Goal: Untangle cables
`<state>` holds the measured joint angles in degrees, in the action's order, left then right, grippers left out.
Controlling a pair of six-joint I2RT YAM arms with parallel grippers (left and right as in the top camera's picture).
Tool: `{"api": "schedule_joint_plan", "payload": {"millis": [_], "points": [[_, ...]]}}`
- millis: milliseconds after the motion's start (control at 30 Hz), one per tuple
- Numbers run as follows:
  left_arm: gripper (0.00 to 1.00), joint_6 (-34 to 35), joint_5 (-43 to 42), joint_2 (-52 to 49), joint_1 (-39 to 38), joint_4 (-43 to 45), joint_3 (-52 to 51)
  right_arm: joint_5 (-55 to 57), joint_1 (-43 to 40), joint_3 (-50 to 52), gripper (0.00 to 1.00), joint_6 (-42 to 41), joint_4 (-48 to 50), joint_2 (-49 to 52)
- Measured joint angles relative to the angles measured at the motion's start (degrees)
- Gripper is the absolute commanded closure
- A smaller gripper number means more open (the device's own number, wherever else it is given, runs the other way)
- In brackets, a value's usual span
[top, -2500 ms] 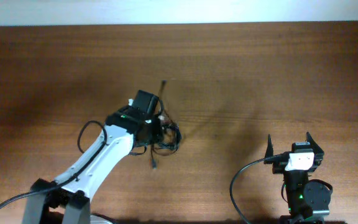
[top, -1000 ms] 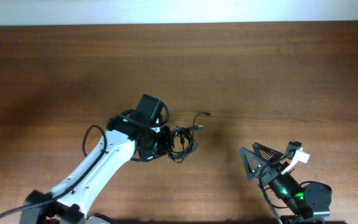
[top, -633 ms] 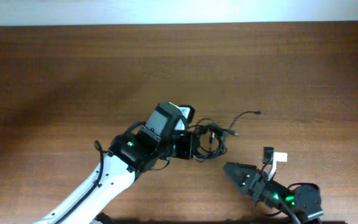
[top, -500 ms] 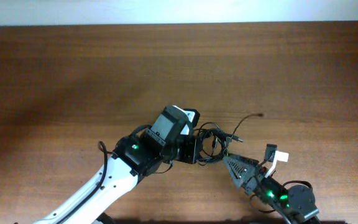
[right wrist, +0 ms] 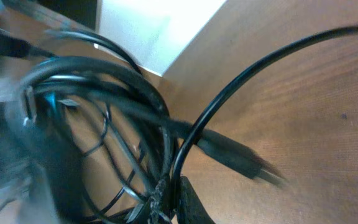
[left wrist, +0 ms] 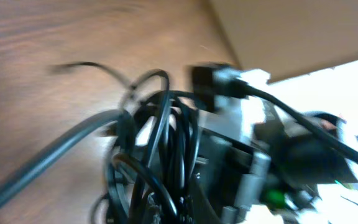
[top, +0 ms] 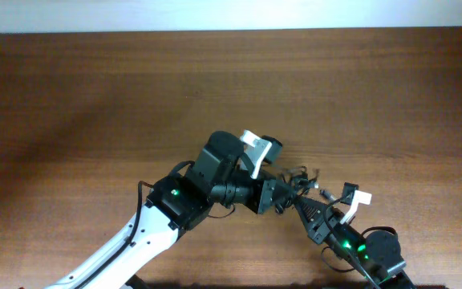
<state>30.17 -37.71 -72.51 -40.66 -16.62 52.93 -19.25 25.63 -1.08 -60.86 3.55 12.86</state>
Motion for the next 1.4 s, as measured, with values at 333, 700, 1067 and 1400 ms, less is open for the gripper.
{"api": "schedule_joint_plan", "payload": {"millis": [333, 700, 1067, 1400], "points": [[1.00, -16.2, -15.3, 1.3, 2.8, -7.4, 1.0, -0.3, 0.5, 0.5, 0.58, 7.3, 4.1, 0.5], [0.14, 6.3, 3.7, 1.4, 22.8, -26.3, 1.3, -6.4, 0.5, 0.5, 0.27, 8.2, -3.7, 0.6], [0.45, 6.8, 22.4, 1.4, 22.8, -41.3, 1.3, -5.6, 0.5, 0.5, 0.20, 8.2, -6.0, 0.6], [0.46, 25.5, 26.2, 1.6, 19.8, -37.7, -7.7, -5.4, 0.5, 0.5, 0.15, 8.1, -6.1, 0.6]]}}
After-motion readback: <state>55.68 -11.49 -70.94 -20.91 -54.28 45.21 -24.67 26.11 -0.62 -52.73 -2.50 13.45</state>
